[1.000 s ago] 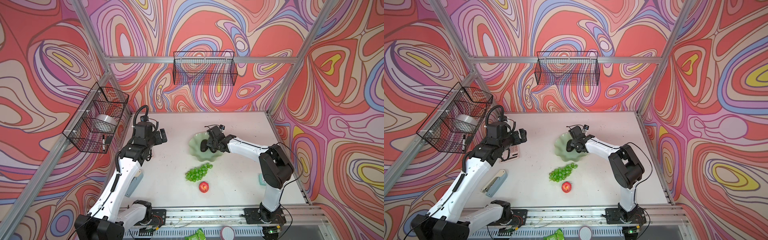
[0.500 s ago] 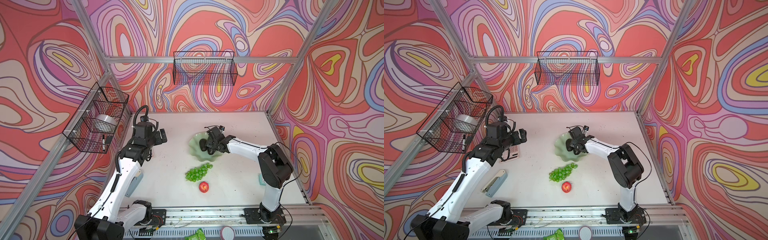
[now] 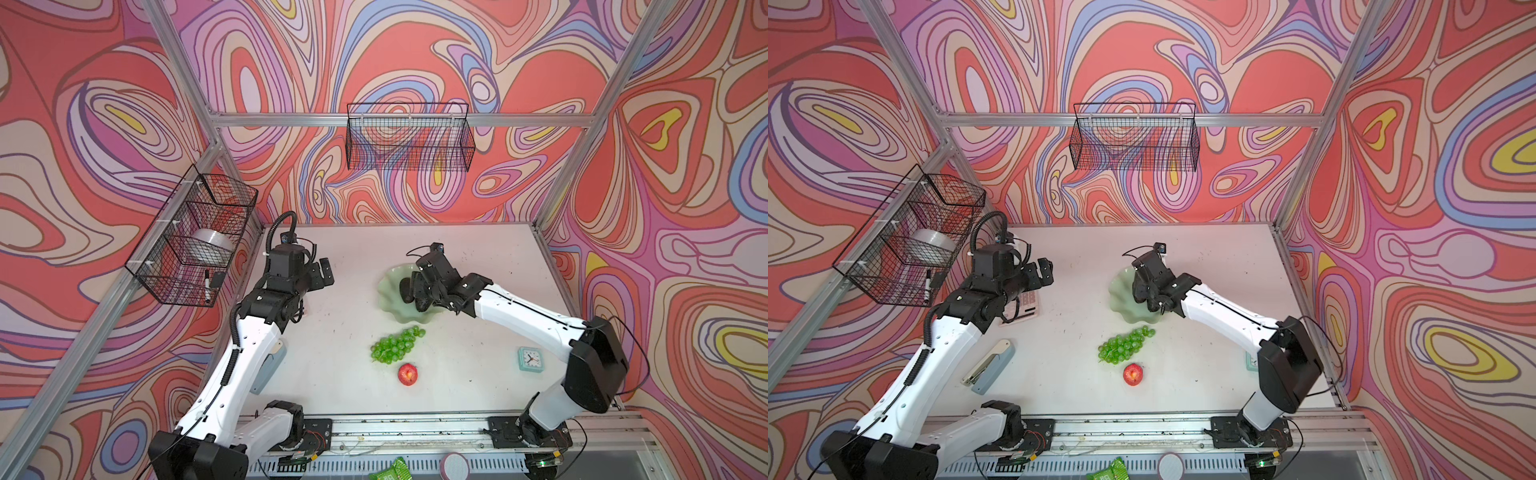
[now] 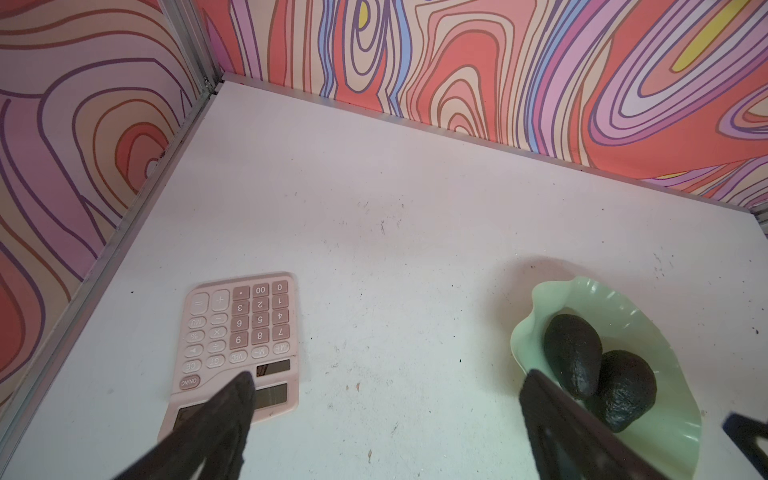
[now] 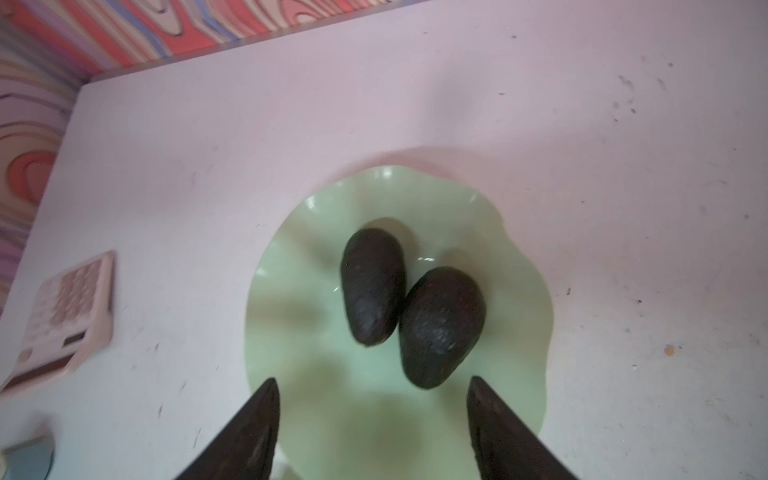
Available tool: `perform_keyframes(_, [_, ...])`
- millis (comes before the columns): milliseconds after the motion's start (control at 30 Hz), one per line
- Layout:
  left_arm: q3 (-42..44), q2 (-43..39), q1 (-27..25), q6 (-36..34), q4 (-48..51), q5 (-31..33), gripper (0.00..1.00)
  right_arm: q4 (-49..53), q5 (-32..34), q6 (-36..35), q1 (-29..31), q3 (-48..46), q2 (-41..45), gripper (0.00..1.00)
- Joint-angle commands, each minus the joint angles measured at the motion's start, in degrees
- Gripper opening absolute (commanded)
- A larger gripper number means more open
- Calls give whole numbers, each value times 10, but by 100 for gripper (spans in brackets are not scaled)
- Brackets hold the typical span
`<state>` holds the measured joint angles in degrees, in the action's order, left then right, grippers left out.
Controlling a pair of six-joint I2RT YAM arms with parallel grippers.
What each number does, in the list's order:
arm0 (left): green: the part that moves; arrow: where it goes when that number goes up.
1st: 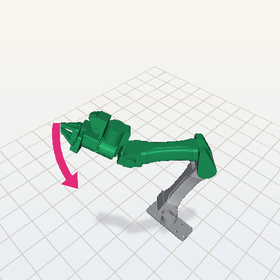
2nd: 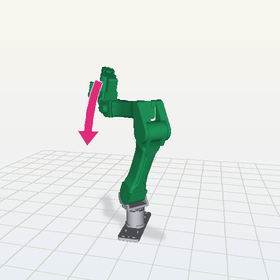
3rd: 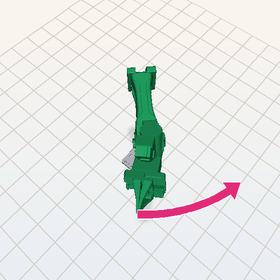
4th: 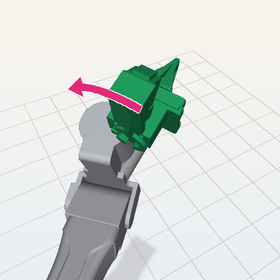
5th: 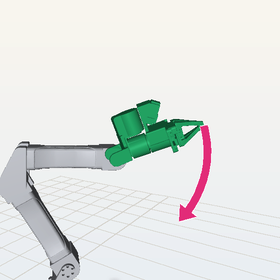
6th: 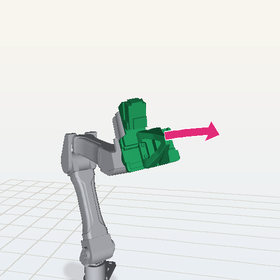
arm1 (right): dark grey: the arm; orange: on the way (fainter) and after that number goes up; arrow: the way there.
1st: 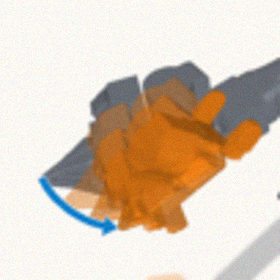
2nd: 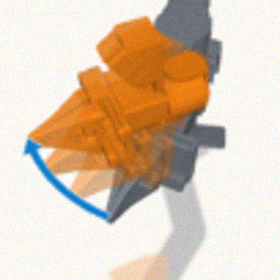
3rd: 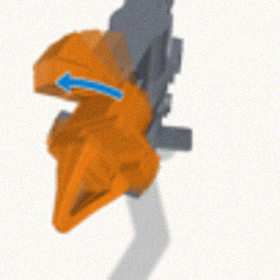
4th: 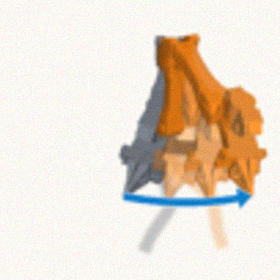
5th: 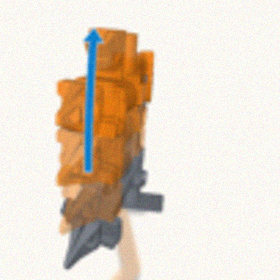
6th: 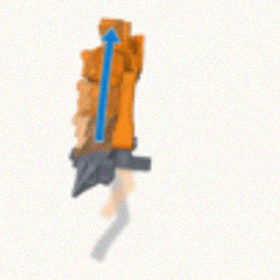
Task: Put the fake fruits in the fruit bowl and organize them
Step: 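Move the right gripper to the red fruit and grasp it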
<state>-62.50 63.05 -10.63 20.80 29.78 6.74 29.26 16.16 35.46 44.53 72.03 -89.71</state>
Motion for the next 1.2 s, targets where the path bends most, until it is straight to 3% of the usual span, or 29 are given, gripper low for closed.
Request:
perform_keyframes(0, [3, -8, 7, 1, 4, 11, 100, 75, -45, -53, 52, -43, 24, 73])
perform_keyframes(233, [3, -6, 9, 0, 5, 16, 100, 112, -84, -12, 161, -83, 23, 75])
perform_keyframes(533, [3, -7, 10, 1, 7, 16, 100, 95, -107, 71, 232, -105, -41, 77])
perform_keyframes(1167, [4, -8, 10, 1, 9, 17, 100, 110, -82, 136, 242, -113, -96, 72])
